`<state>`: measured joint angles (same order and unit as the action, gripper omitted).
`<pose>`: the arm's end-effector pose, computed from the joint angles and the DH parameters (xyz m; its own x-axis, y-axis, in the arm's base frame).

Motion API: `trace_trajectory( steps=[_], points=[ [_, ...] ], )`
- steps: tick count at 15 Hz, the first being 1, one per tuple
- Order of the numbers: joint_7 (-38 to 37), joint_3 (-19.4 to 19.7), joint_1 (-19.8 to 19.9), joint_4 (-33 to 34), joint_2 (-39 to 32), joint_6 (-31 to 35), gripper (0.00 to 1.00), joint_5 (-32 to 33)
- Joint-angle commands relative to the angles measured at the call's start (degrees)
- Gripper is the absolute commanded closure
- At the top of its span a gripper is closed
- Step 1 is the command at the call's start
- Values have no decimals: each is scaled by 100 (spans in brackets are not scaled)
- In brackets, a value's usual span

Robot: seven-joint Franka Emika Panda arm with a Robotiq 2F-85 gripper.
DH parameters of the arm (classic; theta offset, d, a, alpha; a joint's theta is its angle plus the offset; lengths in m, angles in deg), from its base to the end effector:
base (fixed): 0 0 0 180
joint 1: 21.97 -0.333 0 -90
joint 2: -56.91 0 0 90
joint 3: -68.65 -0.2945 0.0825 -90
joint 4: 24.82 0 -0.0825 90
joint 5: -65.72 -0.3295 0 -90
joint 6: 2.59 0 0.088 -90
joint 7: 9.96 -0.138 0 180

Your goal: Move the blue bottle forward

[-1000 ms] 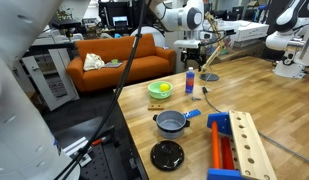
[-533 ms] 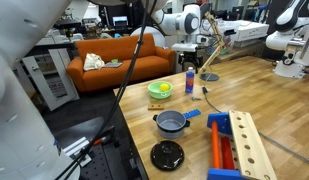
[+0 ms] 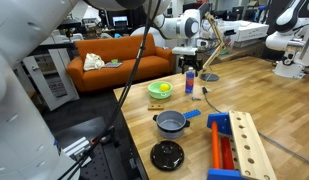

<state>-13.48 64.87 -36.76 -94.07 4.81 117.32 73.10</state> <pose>0.6626 0.2006 0.2086 0.9543 0.2981 -0.0206 0.2989 -0.9524 0.0594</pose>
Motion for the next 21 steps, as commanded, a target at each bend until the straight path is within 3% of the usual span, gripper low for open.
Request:
trace_trajectory(
  steps=[1, 2, 8, 14, 21],
  points=[
    [-43, 45, -48, 291, -160, -170, 7, 6],
    [-92, 39, -42, 312, -178, -163, 26, -29],
    [-378, 90, -57, 368, -211, -110, 69, -26],
    [-660, 108, -39, 143, 46, 51, 70, -83],
    [-1885, 234, 94, 3, 318, -334, 70, -610]
  ],
)
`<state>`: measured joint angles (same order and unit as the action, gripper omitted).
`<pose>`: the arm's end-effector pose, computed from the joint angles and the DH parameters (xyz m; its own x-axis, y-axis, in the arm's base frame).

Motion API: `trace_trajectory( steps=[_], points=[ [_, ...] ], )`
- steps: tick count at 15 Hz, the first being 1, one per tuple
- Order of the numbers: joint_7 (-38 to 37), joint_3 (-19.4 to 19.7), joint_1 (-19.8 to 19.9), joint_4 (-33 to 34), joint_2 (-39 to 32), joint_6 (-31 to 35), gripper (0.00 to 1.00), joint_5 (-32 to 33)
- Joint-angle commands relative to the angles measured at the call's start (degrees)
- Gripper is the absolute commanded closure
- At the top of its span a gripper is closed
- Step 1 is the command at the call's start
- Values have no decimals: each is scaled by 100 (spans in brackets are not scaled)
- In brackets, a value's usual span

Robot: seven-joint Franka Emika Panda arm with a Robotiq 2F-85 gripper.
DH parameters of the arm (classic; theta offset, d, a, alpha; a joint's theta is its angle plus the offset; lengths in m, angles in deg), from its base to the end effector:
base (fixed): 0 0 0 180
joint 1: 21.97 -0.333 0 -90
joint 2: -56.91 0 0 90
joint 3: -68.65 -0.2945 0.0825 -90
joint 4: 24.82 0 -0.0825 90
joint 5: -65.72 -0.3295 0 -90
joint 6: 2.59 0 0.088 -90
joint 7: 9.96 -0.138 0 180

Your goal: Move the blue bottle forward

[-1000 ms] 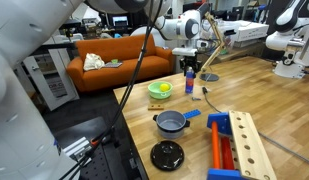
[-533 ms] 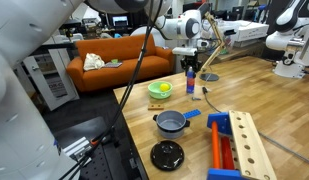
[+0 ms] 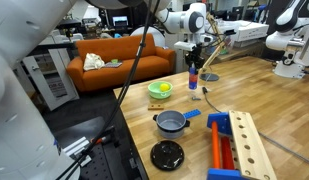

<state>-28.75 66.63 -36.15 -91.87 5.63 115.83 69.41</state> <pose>0.6743 0.1839 0.2315 0.9996 -0.0277 0.0112 -0.0280 -0.9992 0.0270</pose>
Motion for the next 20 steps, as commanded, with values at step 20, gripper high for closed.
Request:
trace_trajectory(
  steps=[20],
  points=[
    [-2892, 556, 4, -88, 90, 109, 70, -473]
  ],
)
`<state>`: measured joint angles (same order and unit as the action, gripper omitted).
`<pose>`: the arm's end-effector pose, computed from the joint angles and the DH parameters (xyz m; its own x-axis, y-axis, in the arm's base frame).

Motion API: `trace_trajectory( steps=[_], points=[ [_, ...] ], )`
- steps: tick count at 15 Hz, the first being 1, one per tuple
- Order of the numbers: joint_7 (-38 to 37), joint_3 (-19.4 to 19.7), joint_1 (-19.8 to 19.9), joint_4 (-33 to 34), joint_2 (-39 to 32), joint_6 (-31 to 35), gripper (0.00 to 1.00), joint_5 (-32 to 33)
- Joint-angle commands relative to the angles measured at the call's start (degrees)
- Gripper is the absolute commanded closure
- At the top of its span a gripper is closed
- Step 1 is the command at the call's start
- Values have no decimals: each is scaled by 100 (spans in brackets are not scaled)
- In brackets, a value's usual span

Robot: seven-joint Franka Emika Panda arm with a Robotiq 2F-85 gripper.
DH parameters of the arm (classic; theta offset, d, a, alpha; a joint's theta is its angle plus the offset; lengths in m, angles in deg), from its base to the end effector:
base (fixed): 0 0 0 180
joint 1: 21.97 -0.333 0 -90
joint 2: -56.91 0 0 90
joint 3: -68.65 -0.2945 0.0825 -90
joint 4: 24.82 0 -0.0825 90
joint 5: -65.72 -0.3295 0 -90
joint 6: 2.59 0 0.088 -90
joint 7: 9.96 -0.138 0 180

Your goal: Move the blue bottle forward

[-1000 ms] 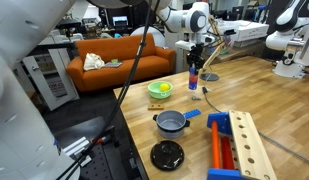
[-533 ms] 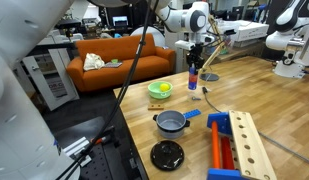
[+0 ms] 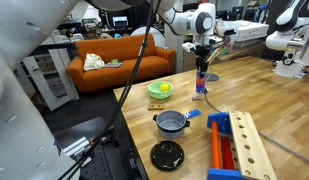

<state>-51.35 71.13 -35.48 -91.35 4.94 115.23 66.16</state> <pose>0.6838 0.1408 0.2261 0.8728 -0.4877 0.0183 -0.4880 -0.8720 0.0383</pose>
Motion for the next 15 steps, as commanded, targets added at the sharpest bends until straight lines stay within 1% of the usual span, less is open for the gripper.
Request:
trace_trajectory(
  steps=[1, 2, 10, 11, 15],
  points=[
    [-262, 20, -8, 26, -3, 14, 70, -8],
    [-332, 22, -13, 26, -1, 22, 45, -3],
    [-330, 21, -23, 18, -50, 22, 45, -3],
    [-391, 27, -12, 87, -82, -5, 70, -31],
    [-905, 9, 34, 127, -59, -201, 70, -215]
  ],
)
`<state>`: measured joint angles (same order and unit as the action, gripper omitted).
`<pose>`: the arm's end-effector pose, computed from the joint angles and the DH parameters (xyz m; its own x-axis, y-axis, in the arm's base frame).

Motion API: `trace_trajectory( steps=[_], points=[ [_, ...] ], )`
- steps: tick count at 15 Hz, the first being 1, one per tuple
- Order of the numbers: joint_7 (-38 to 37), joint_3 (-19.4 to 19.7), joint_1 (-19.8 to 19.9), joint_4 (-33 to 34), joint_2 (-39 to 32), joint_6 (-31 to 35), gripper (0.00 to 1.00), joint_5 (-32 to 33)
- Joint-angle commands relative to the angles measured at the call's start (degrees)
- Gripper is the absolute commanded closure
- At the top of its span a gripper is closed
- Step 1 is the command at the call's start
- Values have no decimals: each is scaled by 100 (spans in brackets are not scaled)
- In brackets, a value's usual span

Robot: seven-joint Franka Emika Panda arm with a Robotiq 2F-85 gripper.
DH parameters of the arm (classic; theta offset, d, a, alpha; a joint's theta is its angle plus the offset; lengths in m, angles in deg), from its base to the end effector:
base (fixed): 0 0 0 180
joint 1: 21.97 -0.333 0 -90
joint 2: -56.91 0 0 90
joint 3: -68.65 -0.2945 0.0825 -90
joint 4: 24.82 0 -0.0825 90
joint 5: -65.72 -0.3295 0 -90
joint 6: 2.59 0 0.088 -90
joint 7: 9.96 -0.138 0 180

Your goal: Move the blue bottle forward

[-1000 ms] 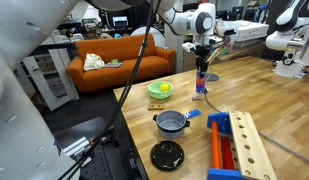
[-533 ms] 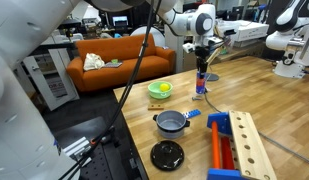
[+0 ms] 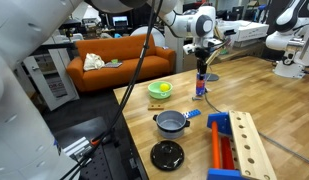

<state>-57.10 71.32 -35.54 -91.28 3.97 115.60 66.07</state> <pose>0.6833 0.1398 0.2154 0.8189 -0.5737 0.0171 -0.5738 -0.8178 0.0441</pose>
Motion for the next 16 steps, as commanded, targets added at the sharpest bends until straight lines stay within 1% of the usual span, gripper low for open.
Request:
trace_trajectory(
  steps=[1, 4, 7, 8, 15, 16],
  points=[
    [-487, -36, 59, 89, 80, -295, 70, -271],
    [-806, -121, 132, 59, 187, -402, 70, -525],
    [-1198, -75, 140, -12, 315, -345, 70, -639],
    [-1057, -48, 80, 113, 134, -228, 45, -455],
    [-1192, -53, 103, 105, 165, -237, 45, -494],
    [-1193, -54, 102, 105, 165, -238, 70, -494]
  ],
)
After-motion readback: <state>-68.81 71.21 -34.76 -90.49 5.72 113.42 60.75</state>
